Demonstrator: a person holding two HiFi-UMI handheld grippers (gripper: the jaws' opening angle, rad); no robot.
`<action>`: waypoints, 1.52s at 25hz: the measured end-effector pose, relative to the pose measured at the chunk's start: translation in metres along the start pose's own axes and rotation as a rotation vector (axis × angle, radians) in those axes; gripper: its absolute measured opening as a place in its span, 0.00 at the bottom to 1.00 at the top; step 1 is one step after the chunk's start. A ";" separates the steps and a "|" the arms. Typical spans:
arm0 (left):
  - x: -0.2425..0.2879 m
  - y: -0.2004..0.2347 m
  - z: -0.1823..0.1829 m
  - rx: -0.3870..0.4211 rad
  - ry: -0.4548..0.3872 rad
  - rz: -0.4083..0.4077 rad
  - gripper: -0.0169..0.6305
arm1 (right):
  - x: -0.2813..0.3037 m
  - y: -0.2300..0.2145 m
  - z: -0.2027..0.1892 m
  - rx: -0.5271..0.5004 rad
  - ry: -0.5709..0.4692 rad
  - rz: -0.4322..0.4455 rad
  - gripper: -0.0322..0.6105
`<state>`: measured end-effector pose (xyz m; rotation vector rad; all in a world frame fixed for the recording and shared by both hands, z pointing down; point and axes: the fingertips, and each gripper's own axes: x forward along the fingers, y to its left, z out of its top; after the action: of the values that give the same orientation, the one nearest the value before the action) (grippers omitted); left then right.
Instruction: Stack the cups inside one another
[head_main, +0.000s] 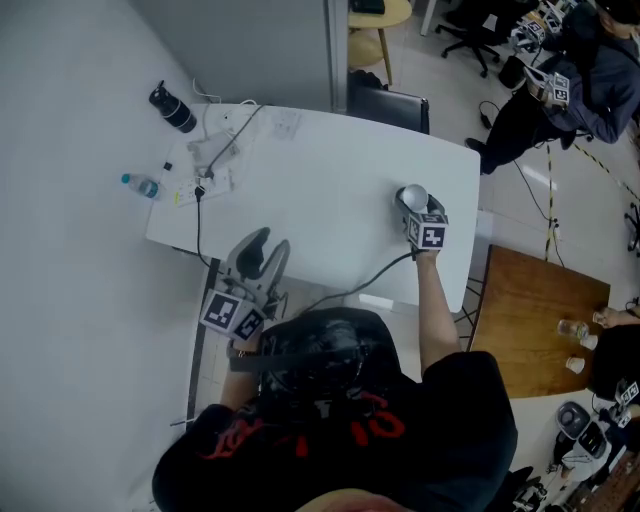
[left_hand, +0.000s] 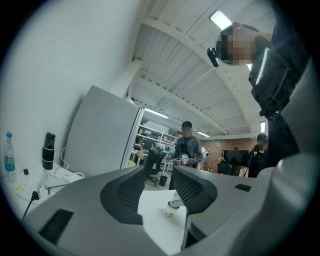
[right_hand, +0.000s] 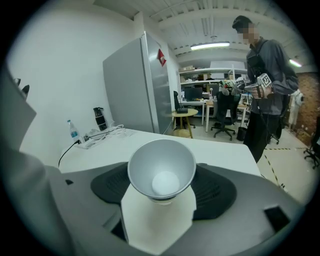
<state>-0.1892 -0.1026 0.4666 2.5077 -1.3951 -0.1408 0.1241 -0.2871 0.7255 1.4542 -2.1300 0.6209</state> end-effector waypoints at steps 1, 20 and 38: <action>0.000 0.000 -0.001 0.004 0.007 0.000 0.31 | -0.001 0.001 0.000 0.004 -0.004 0.003 0.64; 0.021 -0.008 -0.008 0.084 0.063 -0.019 0.31 | -0.089 0.086 0.032 -0.006 -0.218 0.270 0.06; 0.056 -0.036 0.002 0.063 0.049 -0.180 0.25 | -0.220 0.136 0.118 -0.066 -0.564 0.243 0.05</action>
<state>-0.1301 -0.1318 0.4570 2.6674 -1.1712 -0.0700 0.0504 -0.1560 0.4843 1.4684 -2.7576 0.2271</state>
